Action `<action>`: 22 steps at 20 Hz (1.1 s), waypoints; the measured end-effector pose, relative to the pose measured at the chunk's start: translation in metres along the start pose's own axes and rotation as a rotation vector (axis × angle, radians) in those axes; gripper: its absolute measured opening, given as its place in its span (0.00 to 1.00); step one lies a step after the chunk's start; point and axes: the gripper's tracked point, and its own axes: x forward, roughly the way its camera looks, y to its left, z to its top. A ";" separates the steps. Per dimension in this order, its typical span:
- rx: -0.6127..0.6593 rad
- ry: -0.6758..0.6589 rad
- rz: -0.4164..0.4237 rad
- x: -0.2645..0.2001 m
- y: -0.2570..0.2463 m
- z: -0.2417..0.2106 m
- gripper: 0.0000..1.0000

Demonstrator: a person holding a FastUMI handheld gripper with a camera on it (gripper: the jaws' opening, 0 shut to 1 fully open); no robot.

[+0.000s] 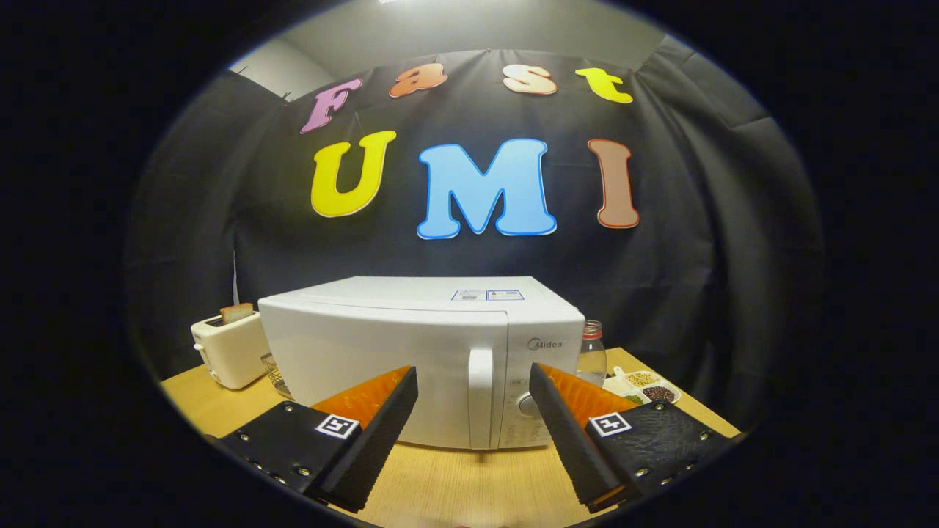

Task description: Open the microwave, put the food inside, and close the microwave door.

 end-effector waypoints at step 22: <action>0.019 0.189 -0.041 0.059 -0.004 -0.062 0.17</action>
